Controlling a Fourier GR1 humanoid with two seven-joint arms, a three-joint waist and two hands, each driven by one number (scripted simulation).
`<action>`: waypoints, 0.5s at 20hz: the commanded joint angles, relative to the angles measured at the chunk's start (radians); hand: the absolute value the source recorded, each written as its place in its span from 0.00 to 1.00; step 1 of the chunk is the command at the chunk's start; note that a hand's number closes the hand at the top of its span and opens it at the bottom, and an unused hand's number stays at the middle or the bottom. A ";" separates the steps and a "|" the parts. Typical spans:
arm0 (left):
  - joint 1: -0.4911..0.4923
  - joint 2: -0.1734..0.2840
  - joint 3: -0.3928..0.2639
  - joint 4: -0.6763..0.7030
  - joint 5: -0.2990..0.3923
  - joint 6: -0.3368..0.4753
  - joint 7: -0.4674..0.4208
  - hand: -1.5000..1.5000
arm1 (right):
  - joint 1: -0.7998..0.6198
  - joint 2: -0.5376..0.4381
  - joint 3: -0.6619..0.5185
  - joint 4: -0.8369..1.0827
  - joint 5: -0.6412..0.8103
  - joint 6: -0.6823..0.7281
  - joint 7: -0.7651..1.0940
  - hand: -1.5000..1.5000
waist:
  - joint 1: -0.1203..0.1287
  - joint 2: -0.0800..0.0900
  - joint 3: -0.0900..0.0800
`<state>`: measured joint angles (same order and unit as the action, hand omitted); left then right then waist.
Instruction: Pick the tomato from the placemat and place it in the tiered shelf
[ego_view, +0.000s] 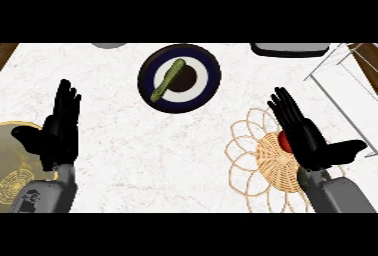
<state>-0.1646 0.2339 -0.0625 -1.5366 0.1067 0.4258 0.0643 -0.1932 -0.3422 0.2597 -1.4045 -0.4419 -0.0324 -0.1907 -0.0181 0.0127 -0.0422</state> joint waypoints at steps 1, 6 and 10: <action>0.066 0.037 0.028 -0.021 0.039 -0.052 0.015 0.50 | 0.002 -0.043 -0.065 -0.046 0.026 -0.048 -0.019 1.00 | 0.018 -0.017 0.041; 0.177 0.159 0.021 0.067 0.050 -0.202 0.032 0.50 | -0.072 0.012 -0.187 -0.158 0.144 -0.257 -0.287 1.00 | 0.018 -0.021 0.042; 0.164 0.147 0.024 0.056 0.080 -0.200 0.087 0.50 | 0.073 0.071 -0.315 -0.013 0.287 -0.696 -0.255 1.00 | -0.019 -0.016 0.040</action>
<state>-0.0585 0.3381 -0.0554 -1.5114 0.1584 0.2772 0.1170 -0.1661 -0.3406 0.0219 -1.4392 -0.2516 -0.4651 -0.3694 -0.0451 -0.0038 0.0000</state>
